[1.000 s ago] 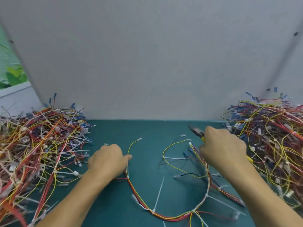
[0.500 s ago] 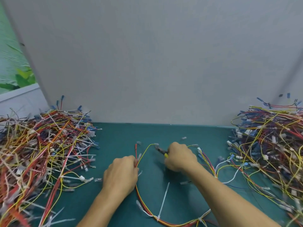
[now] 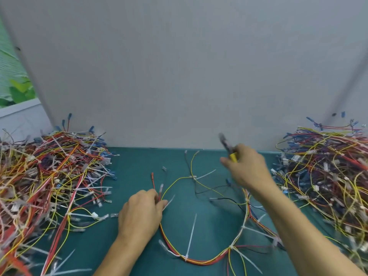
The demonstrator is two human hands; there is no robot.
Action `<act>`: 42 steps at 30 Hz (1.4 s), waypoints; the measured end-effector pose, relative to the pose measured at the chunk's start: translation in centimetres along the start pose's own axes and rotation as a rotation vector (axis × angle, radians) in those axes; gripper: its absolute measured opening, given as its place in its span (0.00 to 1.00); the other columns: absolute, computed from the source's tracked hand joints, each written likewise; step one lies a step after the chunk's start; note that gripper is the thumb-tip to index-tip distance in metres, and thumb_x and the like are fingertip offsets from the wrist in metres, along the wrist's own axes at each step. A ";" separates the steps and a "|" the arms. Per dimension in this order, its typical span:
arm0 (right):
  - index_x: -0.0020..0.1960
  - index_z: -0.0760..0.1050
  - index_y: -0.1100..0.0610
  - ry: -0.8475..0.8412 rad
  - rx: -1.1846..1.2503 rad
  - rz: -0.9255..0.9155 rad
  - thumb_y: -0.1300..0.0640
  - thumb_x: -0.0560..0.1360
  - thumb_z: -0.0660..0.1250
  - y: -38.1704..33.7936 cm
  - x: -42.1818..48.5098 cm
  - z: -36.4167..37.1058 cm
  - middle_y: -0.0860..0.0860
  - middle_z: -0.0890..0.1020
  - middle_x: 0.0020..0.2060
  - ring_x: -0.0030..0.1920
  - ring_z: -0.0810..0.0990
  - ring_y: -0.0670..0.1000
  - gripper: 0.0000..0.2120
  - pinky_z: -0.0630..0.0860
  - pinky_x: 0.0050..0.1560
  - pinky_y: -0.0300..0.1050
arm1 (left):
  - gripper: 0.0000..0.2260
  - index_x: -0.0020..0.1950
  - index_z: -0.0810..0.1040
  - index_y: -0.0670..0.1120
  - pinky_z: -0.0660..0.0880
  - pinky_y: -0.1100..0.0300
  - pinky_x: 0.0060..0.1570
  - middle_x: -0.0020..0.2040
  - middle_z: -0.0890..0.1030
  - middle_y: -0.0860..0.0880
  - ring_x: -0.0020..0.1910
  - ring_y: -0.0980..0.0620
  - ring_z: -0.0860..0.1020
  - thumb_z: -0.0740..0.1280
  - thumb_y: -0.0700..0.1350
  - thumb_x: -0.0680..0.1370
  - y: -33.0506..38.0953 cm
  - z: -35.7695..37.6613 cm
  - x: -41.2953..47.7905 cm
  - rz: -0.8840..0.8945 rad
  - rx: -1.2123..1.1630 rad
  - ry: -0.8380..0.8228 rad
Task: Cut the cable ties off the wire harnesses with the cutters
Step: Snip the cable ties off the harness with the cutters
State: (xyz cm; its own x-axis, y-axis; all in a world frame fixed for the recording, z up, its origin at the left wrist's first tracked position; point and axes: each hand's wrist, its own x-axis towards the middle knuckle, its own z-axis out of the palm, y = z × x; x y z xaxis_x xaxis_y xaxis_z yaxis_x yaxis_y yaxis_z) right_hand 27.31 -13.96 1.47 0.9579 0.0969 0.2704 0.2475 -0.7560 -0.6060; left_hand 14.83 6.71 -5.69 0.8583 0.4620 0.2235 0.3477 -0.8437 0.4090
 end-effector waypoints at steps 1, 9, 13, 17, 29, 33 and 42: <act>0.43 0.70 0.51 0.039 -0.052 0.023 0.48 0.72 0.70 1.1 0.0 -1.5 0.52 0.75 0.37 0.47 0.76 0.60 0.10 0.65 0.40 0.46 | 0.13 0.45 0.77 0.52 0.75 0.55 0.44 0.45 0.80 0.52 0.49 0.47 0.78 0.65 0.60 0.76 0.1 -0.1 -0.1 -0.018 0.038 -0.005; 0.41 0.71 0.54 -0.318 -0.222 0.170 0.55 0.71 0.67 6.5 -4.9 -3.4 0.52 0.79 0.39 0.45 0.77 0.55 0.05 0.72 0.42 0.45 | 0.07 0.42 0.78 0.51 0.75 0.57 0.40 0.41 0.81 0.50 0.45 0.44 0.78 0.65 0.53 0.74 -0.2 -0.9 0.3 -0.110 0.129 -0.098; 0.43 0.72 0.54 -0.412 -0.112 0.121 0.51 0.70 0.68 4.9 -6.5 -2.2 0.52 0.79 0.40 0.42 0.77 0.52 0.08 0.70 0.38 0.43 | 0.07 0.40 0.78 0.52 0.72 0.57 0.37 0.38 0.79 0.50 0.42 0.44 0.77 0.64 0.52 0.76 -1.2 -1.2 0.7 -0.135 0.125 -0.077; 0.42 0.74 0.56 -0.533 0.071 0.159 0.53 0.71 0.69 4.6 -6.2 -2.9 0.51 0.82 0.32 0.33 0.78 0.47 0.07 0.71 0.36 0.43 | 0.07 0.41 0.78 0.53 0.71 0.58 0.36 0.37 0.78 0.51 0.40 0.45 0.76 0.64 0.52 0.77 -1.9 -1.2 1.0 -0.119 0.131 -0.056; 0.53 0.73 0.64 -0.136 0.133 0.695 0.60 0.75 0.66 13.6 0.2 -7.8 0.60 0.79 0.38 0.33 0.78 0.57 0.10 0.70 0.32 0.43 | 0.06 0.44 0.79 0.53 0.72 0.57 0.38 0.41 0.81 0.50 0.41 0.46 0.75 0.64 0.53 0.77 -2.6 -1.0 1.6 -0.130 0.101 -0.071; 0.56 0.71 0.64 -0.125 -0.259 0.608 0.59 0.76 0.60 13.1 0.4 -6.6 0.63 0.78 0.55 0.54 0.77 0.62 0.12 0.70 0.46 0.47 | 0.06 0.43 0.79 0.53 0.71 0.57 0.38 0.41 0.80 0.49 0.41 0.46 0.73 0.65 0.52 0.77 -2.7 -1.2 1.7 -0.131 0.095 -0.056; 0.42 0.70 0.53 -0.113 -0.339 0.169 0.52 0.71 0.69 7.4 -3.8 -5.9 0.54 0.80 0.42 0.42 0.75 0.56 0.09 0.69 0.39 0.47 | 0.05 0.45 0.80 0.52 0.71 0.56 0.39 0.43 0.82 0.47 0.46 0.41 0.78 0.67 0.52 0.76 -2.9 -1.2 2.0 -0.125 0.086 -0.039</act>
State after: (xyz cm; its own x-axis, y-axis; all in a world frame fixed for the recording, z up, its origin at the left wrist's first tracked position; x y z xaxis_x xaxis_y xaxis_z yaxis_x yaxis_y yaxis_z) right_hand 24.68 -23.70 0.36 0.9956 0.0090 0.0927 0.0408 -0.9366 -0.3481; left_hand 15.11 10.39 -5.35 0.8198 0.5553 0.1401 0.4824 -0.8014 0.3535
